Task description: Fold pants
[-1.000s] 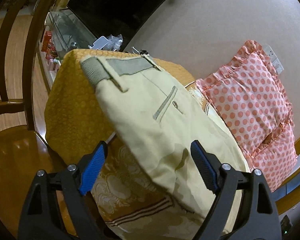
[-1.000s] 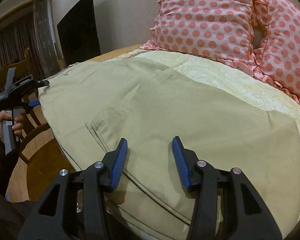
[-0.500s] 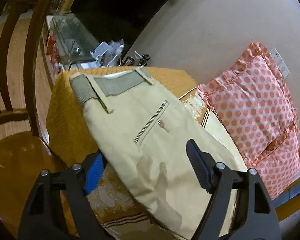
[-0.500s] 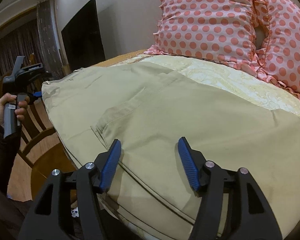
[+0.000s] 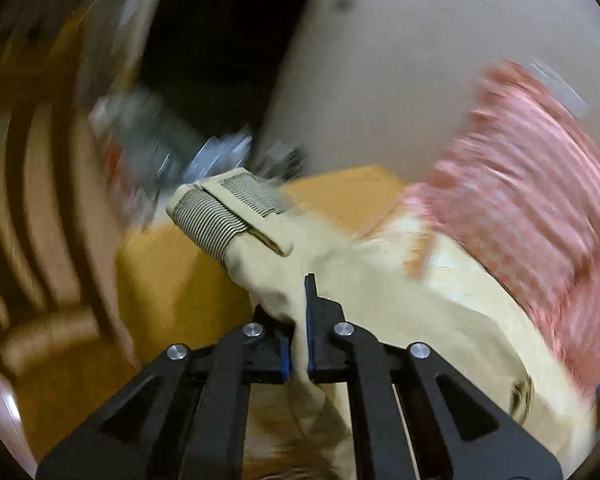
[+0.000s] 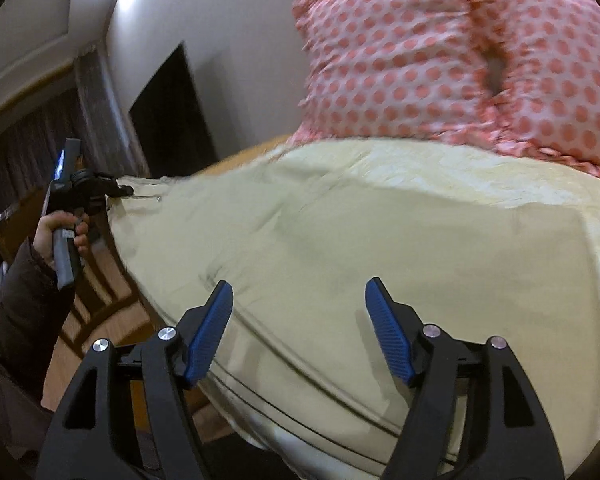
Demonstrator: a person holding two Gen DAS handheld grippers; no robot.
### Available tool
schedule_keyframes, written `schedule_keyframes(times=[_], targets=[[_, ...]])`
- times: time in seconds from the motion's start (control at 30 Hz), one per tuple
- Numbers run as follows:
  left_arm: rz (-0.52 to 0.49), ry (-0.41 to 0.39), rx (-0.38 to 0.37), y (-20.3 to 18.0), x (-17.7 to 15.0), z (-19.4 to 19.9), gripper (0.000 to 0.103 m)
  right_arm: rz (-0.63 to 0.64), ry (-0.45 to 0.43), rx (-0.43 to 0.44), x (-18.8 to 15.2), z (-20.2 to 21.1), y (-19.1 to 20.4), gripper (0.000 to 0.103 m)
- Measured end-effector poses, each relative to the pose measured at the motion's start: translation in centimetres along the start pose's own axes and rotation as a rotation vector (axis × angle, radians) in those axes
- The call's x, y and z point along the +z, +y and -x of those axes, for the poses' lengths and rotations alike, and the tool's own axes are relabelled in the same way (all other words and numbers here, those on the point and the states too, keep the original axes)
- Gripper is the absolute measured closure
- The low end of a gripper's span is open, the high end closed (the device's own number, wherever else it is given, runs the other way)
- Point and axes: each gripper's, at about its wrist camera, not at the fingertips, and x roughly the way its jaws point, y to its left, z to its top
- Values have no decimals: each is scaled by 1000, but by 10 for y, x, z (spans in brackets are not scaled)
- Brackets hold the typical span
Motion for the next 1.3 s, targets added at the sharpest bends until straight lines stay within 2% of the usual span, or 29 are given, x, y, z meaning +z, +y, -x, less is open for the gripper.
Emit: schedule_keyframes(times=[0.07, 0.1, 0.17, 0.23, 0.27, 0.33, 0.43, 0.53, 0.63, 0.77, 0.8, 0.83, 0.9, 0.93, 0.97, 1.0, 1.07, 1.1, 1.17, 1.2, 1.3], targets=[[-171, -54, -105, -64, 6, 27, 98, -62, -55, -16, 3, 20, -14, 31], [-231, -69, -150, -88, 4, 37, 98, -103, -84, -24, 4, 31, -24, 22], [-397, -95, -301, -153, -14, 63, 98, -214, -160, -58, 6, 58, -47, 7], [-551, -91, -474, -210, -47, 87, 97, -323, -227, -99, 3, 85, -71, 7], [-614, -67, -557, -232, -67, 96, 97, -362, -248, -119, 1, 95, -81, 7], [-735, 34, -721, -273, -119, 104, 96, -437, -281, -158, -5, 113, -96, 7], [-891, 160, -817, -301, -192, 103, 96, -557, -318, -163, -17, 133, -119, 7], [-972, 283, -830, -306, -242, 93, 97, -630, -317, -159, -24, 141, -135, 7], [-998, 190, -801, -297, -250, 103, 97, -639, -282, -129, -17, 136, -142, 7], [-990, 170, -789, -298, -252, 106, 96, -609, -164, -71, 5, 102, -148, 10], [-1011, 182, -786, -300, -257, 107, 94, -601, -129, -77, 9, 92, -149, 15], [-1032, 199, -780, -298, -261, 107, 91, -593, -92, -87, 12, 82, -151, 19], [-1035, 203, -807, -290, -256, 114, 77, -573, -15, -111, 17, 63, -153, 25], [-1008, 218, -855, -283, -244, 117, 62, -562, 13, -116, 18, 57, -153, 31], [-962, 231, -897, -274, -230, 119, 47, -544, 42, -128, 18, 50, -152, 32], [-897, 232, -927, -259, -209, 119, 42, -533, 60, -144, 18, 46, -153, 33], [-777, 230, -922, -239, -168, 104, 35, -522, 85, -162, 17, 42, -154, 38], [-719, 228, -885, -231, -148, 90, 33, -518, 87, -164, 17, 41, -155, 42], [-608, 250, -738, -213, -109, 49, 33, -495, 98, -168, 17, 39, -154, 44], [-563, 278, -695, -206, -97, 31, 35, -485, 103, -176, 17, 38, -154, 48], [-427, 397, -586, -184, -67, -32, 38, -503, 99, -157, 18, 36, -162, 49]])
